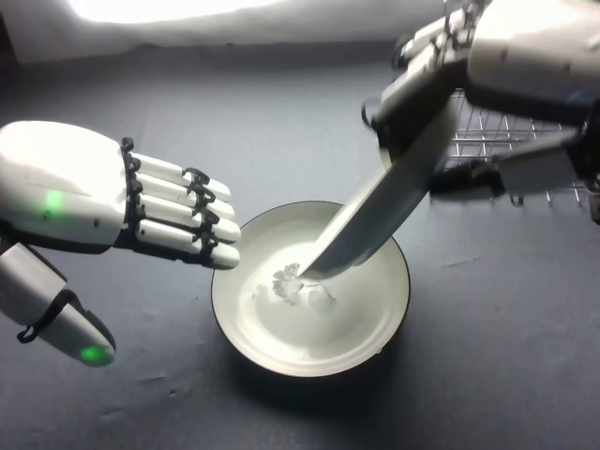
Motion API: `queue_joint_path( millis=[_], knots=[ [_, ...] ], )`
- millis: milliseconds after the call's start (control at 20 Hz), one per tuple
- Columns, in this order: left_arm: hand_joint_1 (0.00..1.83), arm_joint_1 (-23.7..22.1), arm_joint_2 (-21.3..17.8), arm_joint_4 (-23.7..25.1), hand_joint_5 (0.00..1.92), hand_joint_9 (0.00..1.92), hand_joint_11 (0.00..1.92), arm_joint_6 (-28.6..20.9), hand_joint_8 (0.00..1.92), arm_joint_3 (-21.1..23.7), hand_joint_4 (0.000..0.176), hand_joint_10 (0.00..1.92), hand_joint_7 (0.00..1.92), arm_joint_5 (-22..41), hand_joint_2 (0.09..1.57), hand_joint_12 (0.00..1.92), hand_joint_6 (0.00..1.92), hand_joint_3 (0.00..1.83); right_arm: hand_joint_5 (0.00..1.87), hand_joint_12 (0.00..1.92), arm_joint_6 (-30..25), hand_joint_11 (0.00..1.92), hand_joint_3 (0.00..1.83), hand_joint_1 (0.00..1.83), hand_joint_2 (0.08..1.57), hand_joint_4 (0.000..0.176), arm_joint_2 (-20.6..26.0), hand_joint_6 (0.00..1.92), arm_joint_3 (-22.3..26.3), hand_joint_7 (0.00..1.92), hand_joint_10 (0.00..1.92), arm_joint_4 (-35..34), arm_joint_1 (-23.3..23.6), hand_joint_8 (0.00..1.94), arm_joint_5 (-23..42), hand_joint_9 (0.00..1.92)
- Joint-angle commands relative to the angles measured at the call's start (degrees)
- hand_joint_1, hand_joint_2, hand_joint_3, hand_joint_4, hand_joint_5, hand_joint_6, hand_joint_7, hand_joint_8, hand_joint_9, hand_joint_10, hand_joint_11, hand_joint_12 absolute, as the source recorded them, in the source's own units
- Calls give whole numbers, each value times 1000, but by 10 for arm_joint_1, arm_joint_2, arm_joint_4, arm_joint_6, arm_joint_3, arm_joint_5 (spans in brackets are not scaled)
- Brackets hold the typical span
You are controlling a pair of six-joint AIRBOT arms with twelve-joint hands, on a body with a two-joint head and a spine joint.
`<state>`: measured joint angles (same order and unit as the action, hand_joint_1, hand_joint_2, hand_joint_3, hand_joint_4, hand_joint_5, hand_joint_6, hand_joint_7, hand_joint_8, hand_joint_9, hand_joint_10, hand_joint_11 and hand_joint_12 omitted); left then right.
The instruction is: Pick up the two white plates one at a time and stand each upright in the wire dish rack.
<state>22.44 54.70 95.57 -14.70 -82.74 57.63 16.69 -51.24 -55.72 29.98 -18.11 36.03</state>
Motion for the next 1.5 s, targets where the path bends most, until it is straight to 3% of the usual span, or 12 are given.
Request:
queue_joint_path(
  millis=[0,400,700,850,1000,1450],
  knots=[
    [0,-4,-7,-46,32,0,0,-1,0,-4,0,0,0,7,1082,0,0,0,879,1295,-6,627,0,1375,1111,0,5,996,8,1043,1213,-44,14,893,61,921],
    [0,5,-11,-44,46,0,0,0,0,-21,0,0,0,7,1073,0,5,0,867,1340,-10,597,0,1375,1115,0,11,1020,22,1040,1222,-90,23,906,59,912],
    [0,34,-15,-25,48,0,0,6,0,-35,0,0,0,10,1081,0,3,0,934,1278,-16,659,0,1382,1091,0,17,934,32,1073,1157,-177,41,826,41,968],
    [0,35,-12,-25,55,0,0,6,0,-42,0,0,0,13,1088,0,5,1,909,1315,-17,630,0,1378,1108,0,18,941,32,1028,1246,-228,49,907,30,927],
    [0,29,-10,-26,55,0,0,6,1,-39,0,0,3,12,1086,0,4,1,925,1282,-17,637,0,1386,1088,0,19,920,32,1097,1155,-289,59,804,18,967],
    [0,15,14,-38,46,0,0,11,0,2,0,0,0,-7,1088,0,7,0,935,1219,-17,636,1,1385,1088,0,31,944,32,1076,1128,-414,66,817,9,972]
  ],
)
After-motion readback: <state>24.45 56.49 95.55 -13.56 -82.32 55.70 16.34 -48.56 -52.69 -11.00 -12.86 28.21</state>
